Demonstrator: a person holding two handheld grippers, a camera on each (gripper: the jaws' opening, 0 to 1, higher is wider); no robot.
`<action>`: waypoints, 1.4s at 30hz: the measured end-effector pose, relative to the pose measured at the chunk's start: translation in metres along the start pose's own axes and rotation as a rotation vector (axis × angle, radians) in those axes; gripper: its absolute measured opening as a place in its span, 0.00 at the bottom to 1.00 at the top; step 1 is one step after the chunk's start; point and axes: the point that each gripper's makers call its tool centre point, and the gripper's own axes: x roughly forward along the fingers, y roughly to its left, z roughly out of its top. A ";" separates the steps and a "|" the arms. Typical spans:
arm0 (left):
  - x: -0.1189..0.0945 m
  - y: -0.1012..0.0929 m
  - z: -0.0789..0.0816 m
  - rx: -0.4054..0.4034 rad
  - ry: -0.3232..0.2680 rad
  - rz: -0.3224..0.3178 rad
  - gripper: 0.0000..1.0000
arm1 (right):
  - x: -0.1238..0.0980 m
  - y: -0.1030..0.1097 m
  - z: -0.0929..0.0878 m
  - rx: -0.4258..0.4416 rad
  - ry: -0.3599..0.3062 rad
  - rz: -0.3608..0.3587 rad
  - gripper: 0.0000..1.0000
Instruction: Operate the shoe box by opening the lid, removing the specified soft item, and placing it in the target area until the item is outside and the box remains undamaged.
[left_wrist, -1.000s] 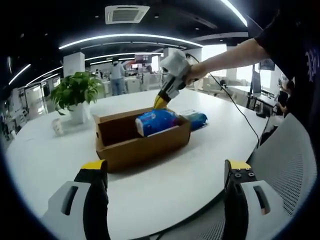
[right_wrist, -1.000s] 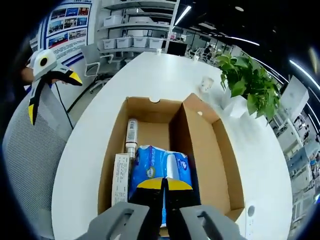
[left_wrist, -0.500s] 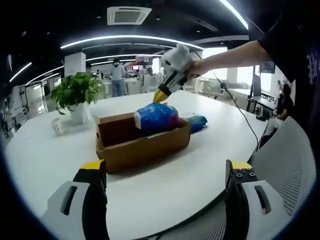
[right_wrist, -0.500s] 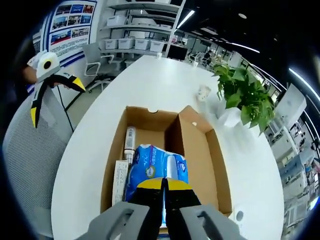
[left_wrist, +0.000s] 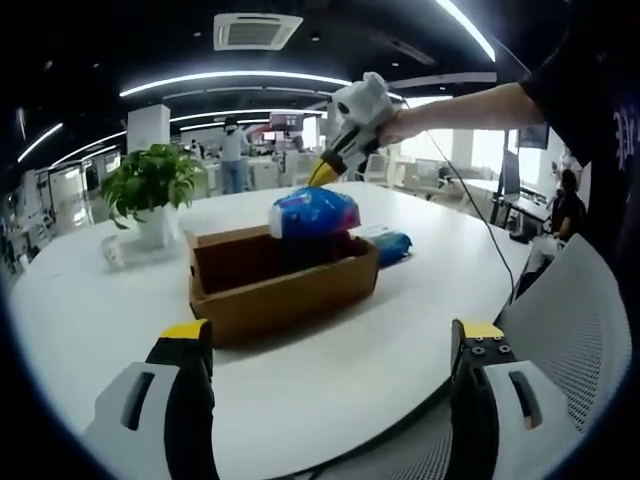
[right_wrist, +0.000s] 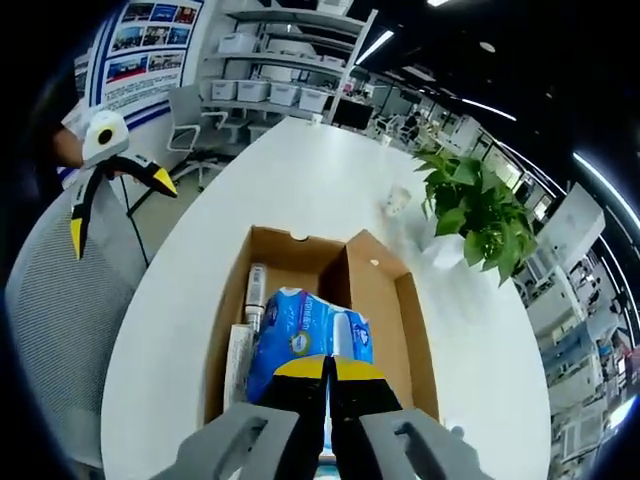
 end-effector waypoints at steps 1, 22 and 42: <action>0.000 0.000 0.000 0.000 0.000 0.000 0.99 | -0.001 -0.001 -0.001 -0.002 0.001 -0.002 0.00; 0.001 -0.003 -0.001 0.003 0.007 -0.015 0.98 | -0.046 -0.006 -0.019 -0.010 0.017 -0.063 0.00; 0.003 -0.006 -0.003 0.004 0.016 -0.031 0.98 | -0.084 -0.011 -0.055 0.037 0.051 -0.128 0.00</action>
